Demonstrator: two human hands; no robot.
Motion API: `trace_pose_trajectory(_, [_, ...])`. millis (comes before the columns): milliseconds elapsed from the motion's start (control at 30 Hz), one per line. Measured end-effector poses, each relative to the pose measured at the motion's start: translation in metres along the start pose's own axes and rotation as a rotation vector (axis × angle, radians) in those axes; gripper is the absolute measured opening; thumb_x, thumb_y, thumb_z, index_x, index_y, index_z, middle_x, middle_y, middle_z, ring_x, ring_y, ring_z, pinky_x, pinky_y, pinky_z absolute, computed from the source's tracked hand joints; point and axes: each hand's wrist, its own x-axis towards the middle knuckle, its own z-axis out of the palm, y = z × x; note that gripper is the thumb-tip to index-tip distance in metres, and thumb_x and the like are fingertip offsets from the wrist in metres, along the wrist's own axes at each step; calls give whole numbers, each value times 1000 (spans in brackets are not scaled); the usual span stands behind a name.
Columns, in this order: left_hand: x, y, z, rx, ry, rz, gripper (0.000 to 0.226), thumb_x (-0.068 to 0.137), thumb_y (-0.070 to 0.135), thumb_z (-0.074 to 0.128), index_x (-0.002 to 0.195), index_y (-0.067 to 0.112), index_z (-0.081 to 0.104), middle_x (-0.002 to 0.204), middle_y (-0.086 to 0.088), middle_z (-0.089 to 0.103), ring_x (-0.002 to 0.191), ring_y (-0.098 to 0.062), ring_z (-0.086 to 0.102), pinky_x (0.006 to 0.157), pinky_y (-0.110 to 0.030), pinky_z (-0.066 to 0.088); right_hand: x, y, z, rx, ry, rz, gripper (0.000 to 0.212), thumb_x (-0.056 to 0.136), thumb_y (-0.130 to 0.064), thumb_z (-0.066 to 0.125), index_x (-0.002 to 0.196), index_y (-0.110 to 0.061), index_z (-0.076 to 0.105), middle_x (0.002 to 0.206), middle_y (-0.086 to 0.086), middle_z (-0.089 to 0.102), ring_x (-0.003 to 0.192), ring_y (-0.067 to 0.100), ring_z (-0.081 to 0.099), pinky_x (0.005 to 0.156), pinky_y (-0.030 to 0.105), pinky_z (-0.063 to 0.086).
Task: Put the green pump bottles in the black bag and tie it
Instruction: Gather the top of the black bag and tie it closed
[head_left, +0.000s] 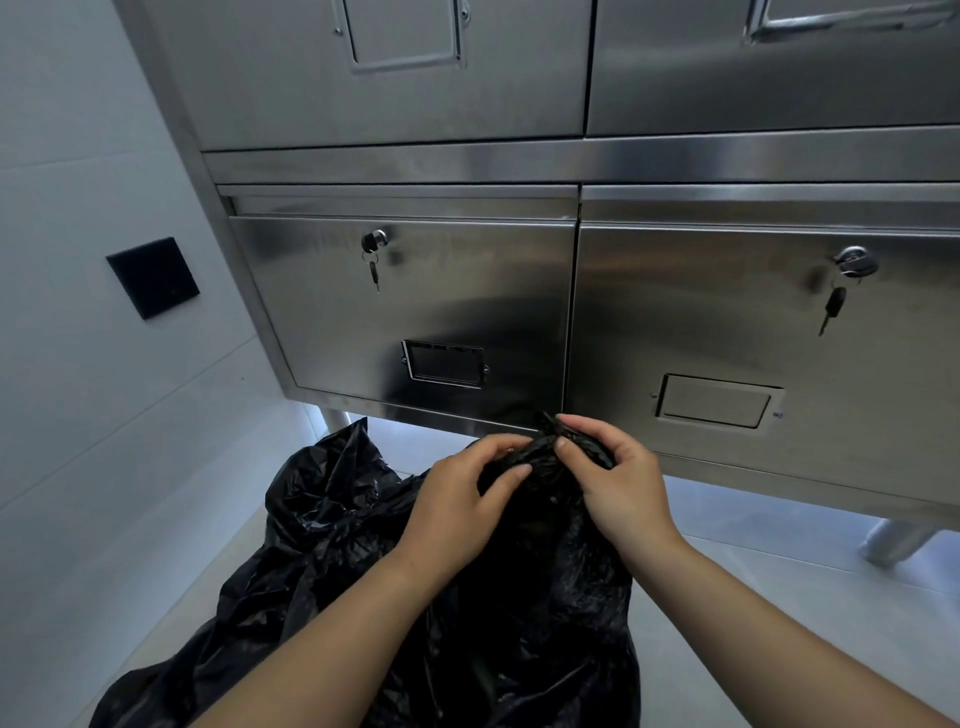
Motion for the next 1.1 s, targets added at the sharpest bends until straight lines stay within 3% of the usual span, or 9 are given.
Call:
trace_pose_trajectory(200, [4, 2, 4, -287, -42, -180, 19, 93, 27, 54, 97, 29, 72, 95, 14, 74, 92, 0, 67, 78, -12, 49, -3, -1, -4, 16, 15, -28, 26, 84, -10, 67, 93, -34, 70, 90, -16, 73, 85, -5, 66, 69, 5, 47])
trace_pose_trajectory(367, [4, 0, 15, -431, -39, -302, 6, 83, 13, 68, 88, 15, 71, 87, -2, 73, 78, -10, 68, 72, -16, 53, -4, -4, -3, 52, 15, -40, 27, 84, -9, 67, 92, -34, 70, 87, -17, 73, 85, -4, 67, 69, 7, 48])
trace_pose_trajectory(567, [5, -2, 28, -463, -80, -271, 9, 82, 14, 69, 77, 17, 62, 95, 7, 70, 88, -3, 67, 79, -15, 50, -7, -3, -7, 63, 19, -45, 28, 84, -9, 67, 93, -35, 71, 91, -13, 74, 88, -1, 67, 71, 9, 50])
trace_pose_trajectory(733, [3, -3, 38, -324, -169, -218, 13, 86, 27, 65, 81, 28, 53, 78, 12, 59, 78, -6, 56, 80, -31, 45, -6, -3, -14, 86, 48, -43, 29, 83, -7, 67, 90, -35, 72, 91, -13, 74, 88, 1, 68, 70, 9, 50])
trace_pose_trajectory(833, [3, -4, 37, -286, -118, -200, 14, 83, 30, 67, 86, 36, 55, 73, 20, 59, 76, -1, 57, 77, -21, 44, -4, -2, -17, 108, 71, -33, 28, 83, -7, 67, 89, -34, 71, 89, -14, 74, 86, 0, 68, 68, 9, 49])
trace_pose_trajectory(933, [4, -3, 29, -173, -135, -151, 20, 85, 34, 64, 99, 45, 58, 86, 22, 62, 89, 6, 58, 81, -11, 43, -1, -2, -16, 121, 77, -36, 27, 84, -7, 67, 90, -32, 72, 88, -14, 74, 85, 1, 69, 68, 10, 50])
trace_pose_trajectory(1000, [6, -4, 25, -77, -193, -100, 18, 88, 33, 60, 105, 35, 65, 98, 13, 64, 96, 2, 58, 86, -15, 44, 1, -3, -15, 125, 81, -43, 27, 84, -6, 67, 90, -31, 72, 88, -16, 74, 84, 0, 68, 68, 9, 50])
trace_pose_trajectory(1100, [10, -7, 21, -10, -196, -98, 19, 88, 33, 61, 96, 19, 70, 94, 3, 60, 91, -6, 58, 84, -22, 45, 4, -4, -15, 129, 95, -49, 26, 84, -6, 67, 91, -31, 72, 88, -17, 74, 84, -1, 68, 67, 8, 49])
